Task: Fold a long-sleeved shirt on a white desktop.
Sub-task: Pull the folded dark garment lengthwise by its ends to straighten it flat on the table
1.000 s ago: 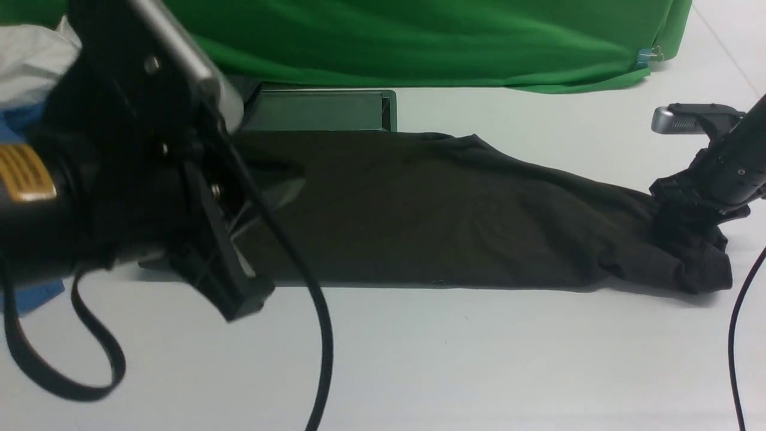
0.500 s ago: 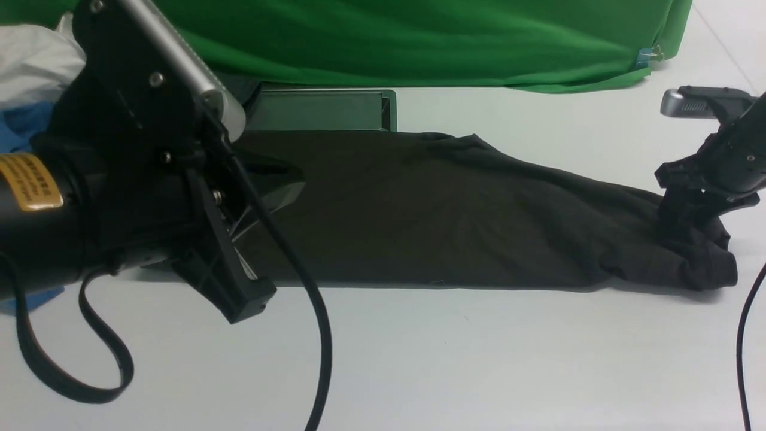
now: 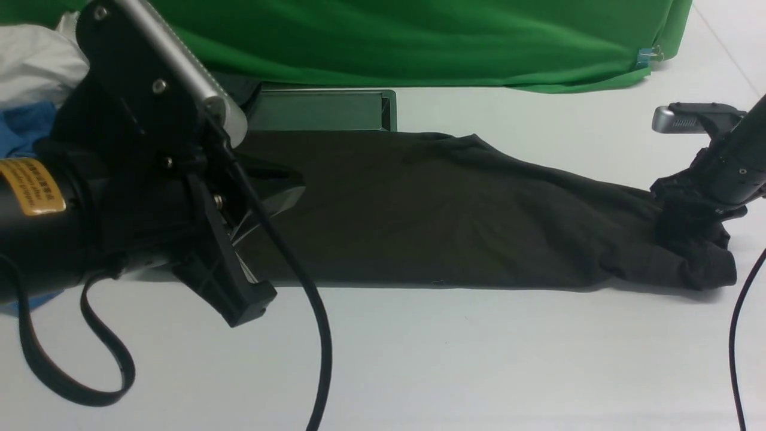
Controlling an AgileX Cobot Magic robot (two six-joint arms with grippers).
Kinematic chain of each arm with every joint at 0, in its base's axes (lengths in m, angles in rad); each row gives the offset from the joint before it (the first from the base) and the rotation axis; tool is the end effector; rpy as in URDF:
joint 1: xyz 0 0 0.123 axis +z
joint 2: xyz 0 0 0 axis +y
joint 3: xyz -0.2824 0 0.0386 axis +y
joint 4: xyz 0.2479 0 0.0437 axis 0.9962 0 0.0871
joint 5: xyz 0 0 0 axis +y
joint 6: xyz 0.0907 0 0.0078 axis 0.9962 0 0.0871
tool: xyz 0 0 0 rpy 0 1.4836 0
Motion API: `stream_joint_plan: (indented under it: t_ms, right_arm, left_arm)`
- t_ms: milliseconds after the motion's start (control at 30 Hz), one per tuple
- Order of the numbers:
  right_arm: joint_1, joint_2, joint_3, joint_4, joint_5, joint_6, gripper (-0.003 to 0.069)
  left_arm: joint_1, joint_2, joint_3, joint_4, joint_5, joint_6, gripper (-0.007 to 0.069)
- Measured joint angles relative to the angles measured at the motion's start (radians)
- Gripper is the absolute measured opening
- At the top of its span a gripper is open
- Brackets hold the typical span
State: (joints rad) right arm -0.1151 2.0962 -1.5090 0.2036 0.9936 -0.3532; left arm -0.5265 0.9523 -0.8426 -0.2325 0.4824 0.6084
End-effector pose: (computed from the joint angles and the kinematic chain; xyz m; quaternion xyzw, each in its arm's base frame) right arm 0.4123 -0.0321 0.1576 -0.0663 0.9932 0.0759 0.0576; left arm 0.1668 -0.1082 0.3488 0.4082 0.7543 -0.0778 0.5083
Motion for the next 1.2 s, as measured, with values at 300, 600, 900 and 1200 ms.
stream_joint_plan:
  t_ms: [300, 600, 900, 1200]
  right_arm:
    - [0.000, -0.019, 0.000, -0.002, 0.015, -0.022, 0.0035]
    - [0.008, -0.134, 0.001, -0.032, -0.013, 0.019, 0.0032]
    - [0.008, -0.119, 0.001, -0.078, -0.150, 0.032, 0.0032]
    - [0.008, -0.101, 0.002, -0.228, -0.222, 0.167, 0.0274]
  left_arm:
    - [0.000, 0.000, 0.000, 0.000, 0.000, 0.000, 0.0017]
    - [0.000, 0.000, 0.000, 0.000, 0.000, 0.001, 0.0017]
    - [0.000, 0.000, 0.000, 0.000, 0.000, 0.001, 0.0017]
    - [0.000, 0.000, 0.000, 0.000, 0.002, 0.001, 0.0017]
